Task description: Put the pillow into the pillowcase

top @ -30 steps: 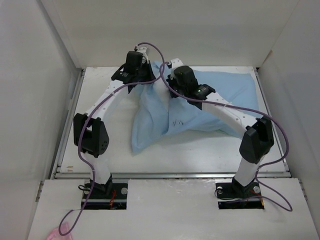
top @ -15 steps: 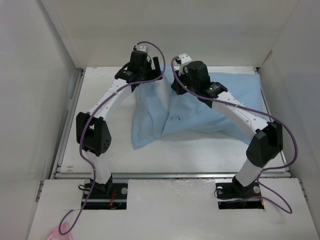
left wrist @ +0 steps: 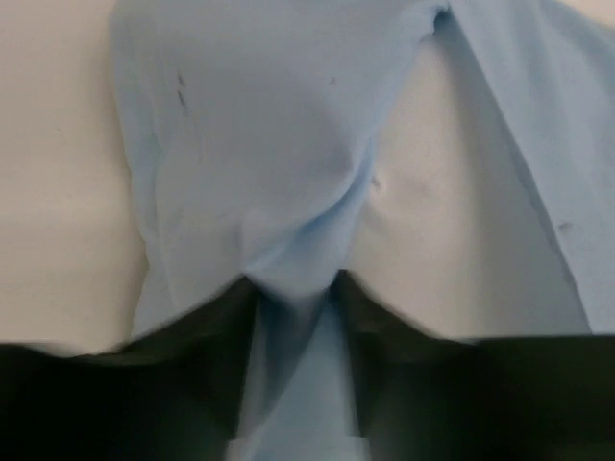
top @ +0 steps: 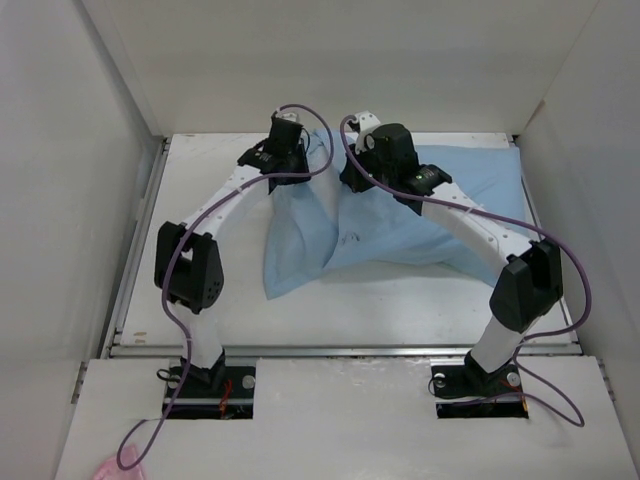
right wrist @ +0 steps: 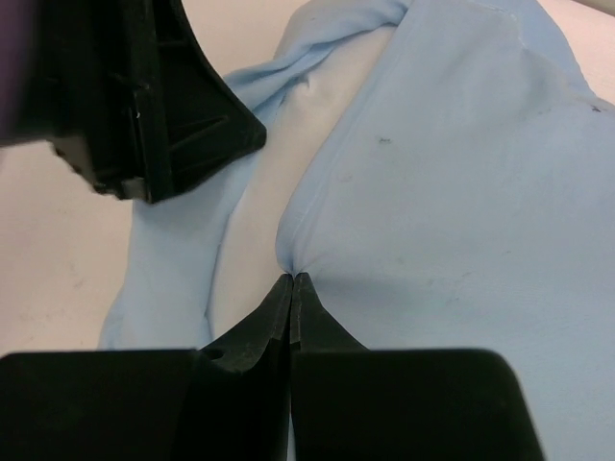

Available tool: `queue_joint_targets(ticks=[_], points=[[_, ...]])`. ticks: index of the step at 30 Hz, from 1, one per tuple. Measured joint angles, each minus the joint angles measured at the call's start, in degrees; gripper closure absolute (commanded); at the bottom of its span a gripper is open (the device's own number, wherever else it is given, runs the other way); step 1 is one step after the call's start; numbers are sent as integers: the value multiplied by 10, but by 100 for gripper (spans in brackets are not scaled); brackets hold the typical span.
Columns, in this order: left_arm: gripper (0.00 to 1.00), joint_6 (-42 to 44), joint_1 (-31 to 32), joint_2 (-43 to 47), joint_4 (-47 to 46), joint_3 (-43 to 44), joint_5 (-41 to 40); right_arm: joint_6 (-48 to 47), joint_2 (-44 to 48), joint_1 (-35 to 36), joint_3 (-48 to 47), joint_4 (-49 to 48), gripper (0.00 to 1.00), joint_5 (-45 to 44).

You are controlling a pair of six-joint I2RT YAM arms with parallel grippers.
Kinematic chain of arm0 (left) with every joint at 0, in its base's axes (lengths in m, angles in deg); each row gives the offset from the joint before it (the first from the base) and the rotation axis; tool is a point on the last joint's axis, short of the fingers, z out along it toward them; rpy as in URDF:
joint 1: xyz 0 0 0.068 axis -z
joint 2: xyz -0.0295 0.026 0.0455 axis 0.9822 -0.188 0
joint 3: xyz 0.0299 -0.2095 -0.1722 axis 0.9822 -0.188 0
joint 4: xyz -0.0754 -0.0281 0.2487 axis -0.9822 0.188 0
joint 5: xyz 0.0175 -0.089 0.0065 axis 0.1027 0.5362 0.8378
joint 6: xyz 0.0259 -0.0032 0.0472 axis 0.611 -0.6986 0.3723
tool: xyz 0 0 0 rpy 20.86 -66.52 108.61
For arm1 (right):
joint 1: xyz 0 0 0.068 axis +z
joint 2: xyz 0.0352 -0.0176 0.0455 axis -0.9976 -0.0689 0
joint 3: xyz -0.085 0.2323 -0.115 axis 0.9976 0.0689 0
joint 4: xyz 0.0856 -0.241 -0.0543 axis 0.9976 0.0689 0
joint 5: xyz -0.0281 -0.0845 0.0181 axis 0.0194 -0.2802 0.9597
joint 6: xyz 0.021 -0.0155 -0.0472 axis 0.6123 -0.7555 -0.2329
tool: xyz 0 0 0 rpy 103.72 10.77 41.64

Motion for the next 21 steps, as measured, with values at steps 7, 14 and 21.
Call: queue_joint_targets(ticks=[7, 14, 21], points=[[100, 2, 9, -32, 23, 28, -28, 3, -5, 0, 0, 0, 100, 7], [100, 32, 9, 73, -26, 28, 29, 10, -11, 0, 0, 0, 100, 8], [100, 47, 13, 58, -68, 55, 134, 17, -11, -3, 0, 0, 100, 10]])
